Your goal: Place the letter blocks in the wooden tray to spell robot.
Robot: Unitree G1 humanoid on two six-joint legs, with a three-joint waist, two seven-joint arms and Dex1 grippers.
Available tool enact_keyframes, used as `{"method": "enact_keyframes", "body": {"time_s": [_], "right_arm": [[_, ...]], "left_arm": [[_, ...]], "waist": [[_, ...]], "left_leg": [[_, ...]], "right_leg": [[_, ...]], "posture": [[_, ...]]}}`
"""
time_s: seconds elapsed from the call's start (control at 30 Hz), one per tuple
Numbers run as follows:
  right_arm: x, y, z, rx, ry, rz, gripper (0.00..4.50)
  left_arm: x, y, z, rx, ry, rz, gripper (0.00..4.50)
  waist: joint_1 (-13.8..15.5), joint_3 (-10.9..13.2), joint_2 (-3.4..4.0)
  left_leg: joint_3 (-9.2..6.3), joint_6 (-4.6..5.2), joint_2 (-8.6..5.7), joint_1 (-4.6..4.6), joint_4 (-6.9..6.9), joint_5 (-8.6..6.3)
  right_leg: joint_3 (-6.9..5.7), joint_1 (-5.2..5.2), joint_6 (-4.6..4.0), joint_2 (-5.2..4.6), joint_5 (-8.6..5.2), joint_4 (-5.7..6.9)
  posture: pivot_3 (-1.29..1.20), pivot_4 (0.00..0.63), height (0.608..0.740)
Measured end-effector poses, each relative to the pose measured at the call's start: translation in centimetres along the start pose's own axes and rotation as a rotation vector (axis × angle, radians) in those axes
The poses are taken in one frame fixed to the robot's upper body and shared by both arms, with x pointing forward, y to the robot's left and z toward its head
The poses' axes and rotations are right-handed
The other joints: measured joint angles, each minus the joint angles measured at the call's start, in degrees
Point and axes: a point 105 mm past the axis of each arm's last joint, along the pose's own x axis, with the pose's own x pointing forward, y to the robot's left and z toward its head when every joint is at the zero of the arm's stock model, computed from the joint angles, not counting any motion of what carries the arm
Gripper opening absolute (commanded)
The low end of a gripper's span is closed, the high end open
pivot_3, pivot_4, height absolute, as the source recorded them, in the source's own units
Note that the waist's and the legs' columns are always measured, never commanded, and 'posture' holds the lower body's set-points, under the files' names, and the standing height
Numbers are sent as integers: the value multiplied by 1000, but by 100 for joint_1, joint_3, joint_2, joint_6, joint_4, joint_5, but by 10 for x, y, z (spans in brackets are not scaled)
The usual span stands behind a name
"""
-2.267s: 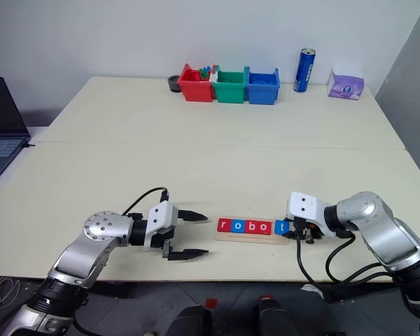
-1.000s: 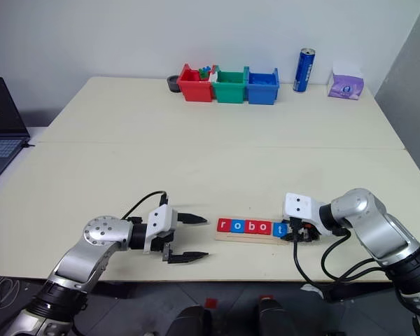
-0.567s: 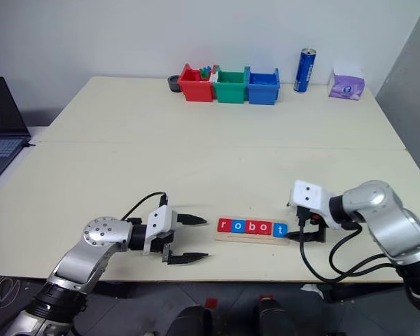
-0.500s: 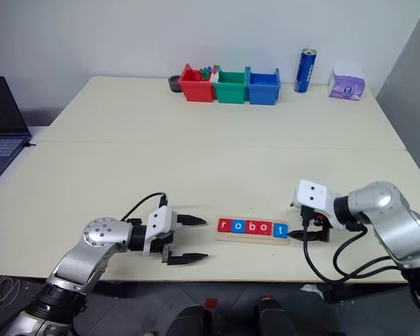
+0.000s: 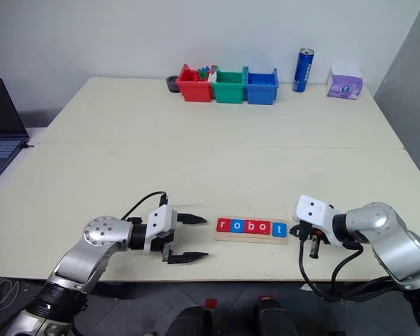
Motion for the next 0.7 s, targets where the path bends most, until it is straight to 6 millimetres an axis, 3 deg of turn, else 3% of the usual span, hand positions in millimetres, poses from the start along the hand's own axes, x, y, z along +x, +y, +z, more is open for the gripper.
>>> {"method": "enact_keyframes", "body": {"time_s": [0.7], "right_arm": [[15,-4,15,-55,-34,20,23]], "left_arm": [[2,-1,1,-12,0,14,4500]], "waist": [[1,0,0]], "left_leg": [[-2,0,0,-1,0,0]], "right_leg": [[-2,0,-1,0,1,0]], "posture": [[0,150,740]]}}
